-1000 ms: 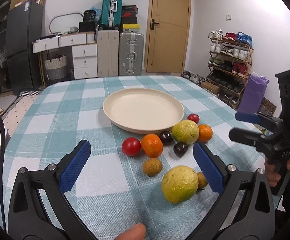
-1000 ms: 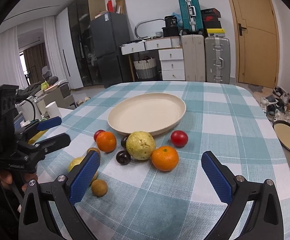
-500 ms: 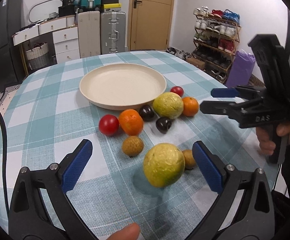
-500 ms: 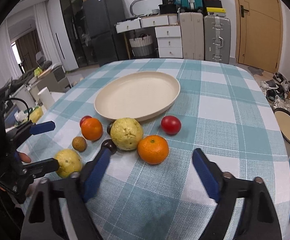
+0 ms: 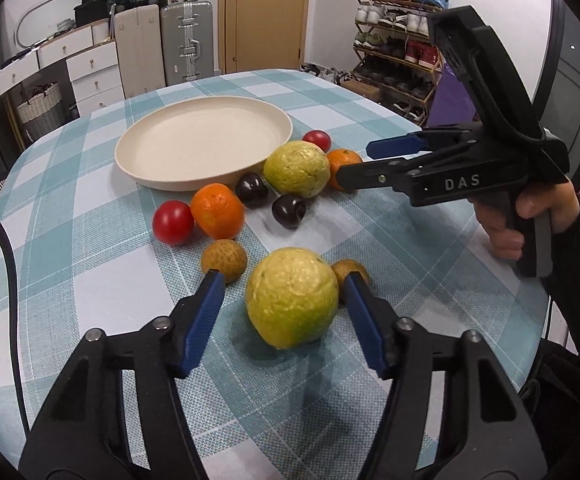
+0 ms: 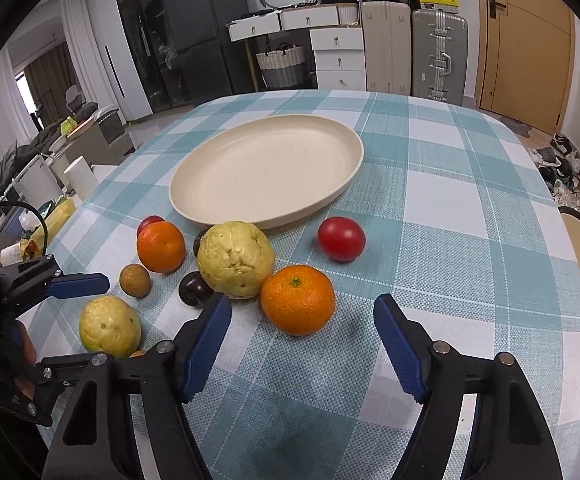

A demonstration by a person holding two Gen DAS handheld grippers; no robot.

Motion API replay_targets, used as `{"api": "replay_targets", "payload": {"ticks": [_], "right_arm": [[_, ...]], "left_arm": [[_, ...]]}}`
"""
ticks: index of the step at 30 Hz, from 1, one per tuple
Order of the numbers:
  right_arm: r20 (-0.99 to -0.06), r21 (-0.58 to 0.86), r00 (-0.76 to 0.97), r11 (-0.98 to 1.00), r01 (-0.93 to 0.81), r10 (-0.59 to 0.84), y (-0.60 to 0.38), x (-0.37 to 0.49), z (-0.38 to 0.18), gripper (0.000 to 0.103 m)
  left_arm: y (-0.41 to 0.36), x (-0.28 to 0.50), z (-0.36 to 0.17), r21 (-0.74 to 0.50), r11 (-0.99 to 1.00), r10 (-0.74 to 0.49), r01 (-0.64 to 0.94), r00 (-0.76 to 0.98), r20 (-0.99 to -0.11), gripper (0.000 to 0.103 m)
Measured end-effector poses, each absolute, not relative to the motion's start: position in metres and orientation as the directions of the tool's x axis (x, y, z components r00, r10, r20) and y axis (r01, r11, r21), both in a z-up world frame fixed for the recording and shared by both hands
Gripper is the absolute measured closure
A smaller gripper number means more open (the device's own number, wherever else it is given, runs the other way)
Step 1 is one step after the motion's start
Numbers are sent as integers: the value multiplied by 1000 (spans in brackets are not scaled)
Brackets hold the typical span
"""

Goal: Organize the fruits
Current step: 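Grasp the green-yellow citrus with the left gripper while the right gripper grasps a mandarin orange, then lift both held fruits and carry them over the cream plate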

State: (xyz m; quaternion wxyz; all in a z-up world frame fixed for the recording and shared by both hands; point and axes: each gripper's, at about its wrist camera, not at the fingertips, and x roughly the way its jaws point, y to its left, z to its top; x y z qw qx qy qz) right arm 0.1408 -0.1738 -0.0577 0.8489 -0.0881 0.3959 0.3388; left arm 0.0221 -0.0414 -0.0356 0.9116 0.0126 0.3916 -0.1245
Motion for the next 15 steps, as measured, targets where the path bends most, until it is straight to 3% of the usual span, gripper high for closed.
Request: {"api": "replay_targets", "payload": {"ticks": [5, 15], "right_arm": [[-749, 99, 456, 761, -641, 481, -169, 145, -63, 35], [-764, 73, 445, 749, -659, 467, -163, 145, -68, 58]], "left_arm": [[-42, 24, -38, -92, 963, -238, 252, 643, -728, 57], [-36, 21, -34, -122, 961, -260, 247, 662, -703, 58]]}}
